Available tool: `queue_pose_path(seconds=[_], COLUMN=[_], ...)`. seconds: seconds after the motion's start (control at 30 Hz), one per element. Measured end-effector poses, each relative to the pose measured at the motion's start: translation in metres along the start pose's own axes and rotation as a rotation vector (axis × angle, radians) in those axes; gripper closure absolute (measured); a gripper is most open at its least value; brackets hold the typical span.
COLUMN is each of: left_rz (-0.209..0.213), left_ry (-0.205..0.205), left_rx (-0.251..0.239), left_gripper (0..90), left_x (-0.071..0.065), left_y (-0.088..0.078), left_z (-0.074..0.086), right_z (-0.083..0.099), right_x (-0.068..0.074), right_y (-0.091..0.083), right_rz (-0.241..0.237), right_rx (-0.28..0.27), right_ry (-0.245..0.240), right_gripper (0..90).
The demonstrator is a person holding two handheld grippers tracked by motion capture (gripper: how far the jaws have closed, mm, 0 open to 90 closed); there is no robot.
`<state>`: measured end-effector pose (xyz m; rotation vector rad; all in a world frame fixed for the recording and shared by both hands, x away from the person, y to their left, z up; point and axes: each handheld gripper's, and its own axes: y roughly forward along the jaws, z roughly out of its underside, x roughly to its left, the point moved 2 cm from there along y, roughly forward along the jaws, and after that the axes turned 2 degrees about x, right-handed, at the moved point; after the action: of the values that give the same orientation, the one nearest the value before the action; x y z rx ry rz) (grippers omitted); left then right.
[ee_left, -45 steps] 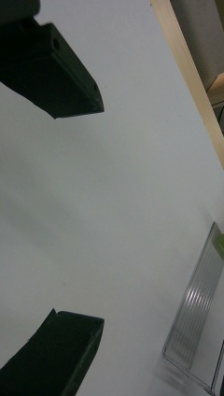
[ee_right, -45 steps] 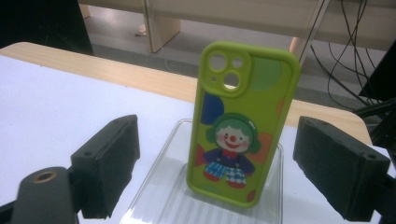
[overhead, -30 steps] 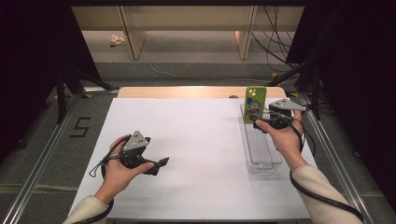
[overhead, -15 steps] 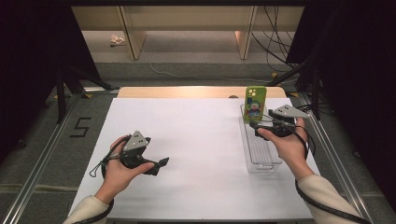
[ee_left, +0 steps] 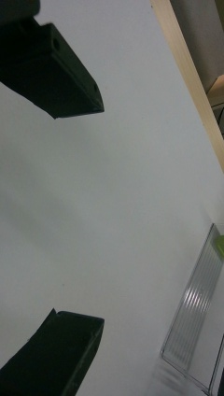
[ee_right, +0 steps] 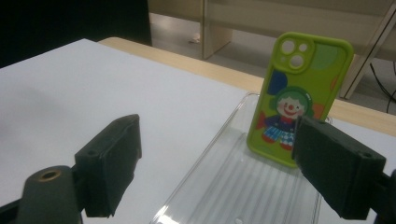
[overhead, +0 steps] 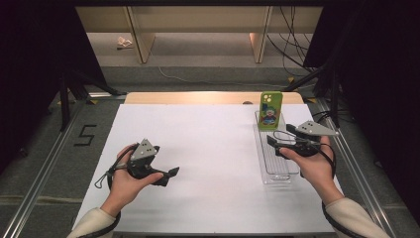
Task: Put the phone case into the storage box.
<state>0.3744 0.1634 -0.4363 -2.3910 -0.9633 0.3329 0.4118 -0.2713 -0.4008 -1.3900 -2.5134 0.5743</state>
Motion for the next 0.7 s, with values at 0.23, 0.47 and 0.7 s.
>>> queue_pose_path(seconds=[0.23,0.47,0.7], left_rz=[-0.005,-0.005,-0.01], left_ry=[0.001,0.002,-0.004], left_rx=[0.002,0.001,-0.006], left_gripper=[0.1,0.1,0.1], left_x=[0.0,0.0,0.001], left_y=[-0.001,-0.001,-0.002], left_z=[0.0,0.0,0.0], right_z=[0.009,0.015,0.022], right_x=[0.002,0.005,0.008], right_y=[-0.009,-0.019,-0.026], right_rz=[-0.02,-0.046,-0.064], right_rx=[0.002,-0.019,-0.029], right_ry=[0.001,-0.001,-0.007], right_gripper=[18.0,17.9,17.9])
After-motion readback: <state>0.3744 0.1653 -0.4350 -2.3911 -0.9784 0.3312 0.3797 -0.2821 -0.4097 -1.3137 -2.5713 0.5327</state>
